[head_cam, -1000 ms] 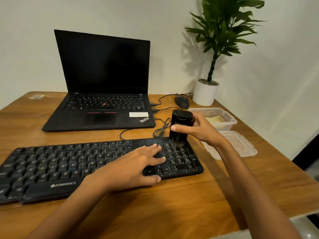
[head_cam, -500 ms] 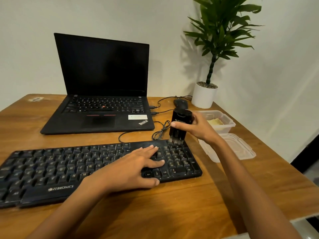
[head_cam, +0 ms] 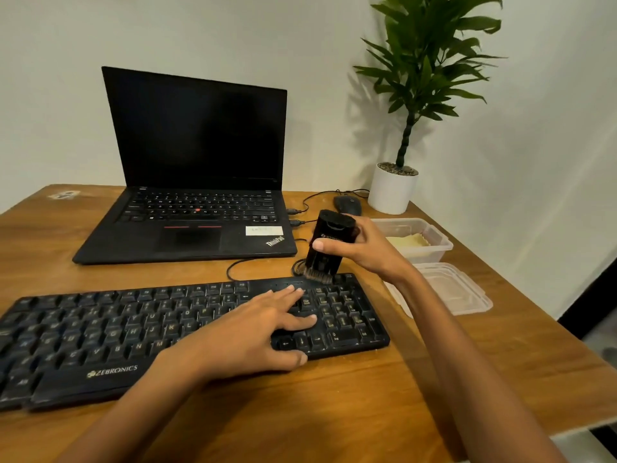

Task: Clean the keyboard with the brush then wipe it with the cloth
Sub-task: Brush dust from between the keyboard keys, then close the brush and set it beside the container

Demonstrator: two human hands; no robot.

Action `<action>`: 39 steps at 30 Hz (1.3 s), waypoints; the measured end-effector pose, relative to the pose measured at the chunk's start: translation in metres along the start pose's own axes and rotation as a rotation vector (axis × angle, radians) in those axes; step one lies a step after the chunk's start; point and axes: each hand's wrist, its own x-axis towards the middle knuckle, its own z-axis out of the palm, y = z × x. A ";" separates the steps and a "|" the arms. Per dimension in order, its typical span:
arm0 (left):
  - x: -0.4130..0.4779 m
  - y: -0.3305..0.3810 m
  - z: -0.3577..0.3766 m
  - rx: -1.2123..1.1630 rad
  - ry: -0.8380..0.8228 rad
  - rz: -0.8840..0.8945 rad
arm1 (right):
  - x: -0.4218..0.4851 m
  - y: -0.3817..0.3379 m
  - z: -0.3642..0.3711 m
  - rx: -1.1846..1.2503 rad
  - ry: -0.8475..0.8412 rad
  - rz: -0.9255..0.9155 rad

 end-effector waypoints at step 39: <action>-0.010 0.003 0.016 0.165 0.152 0.124 | -0.008 -0.031 0.026 -0.157 0.057 -0.078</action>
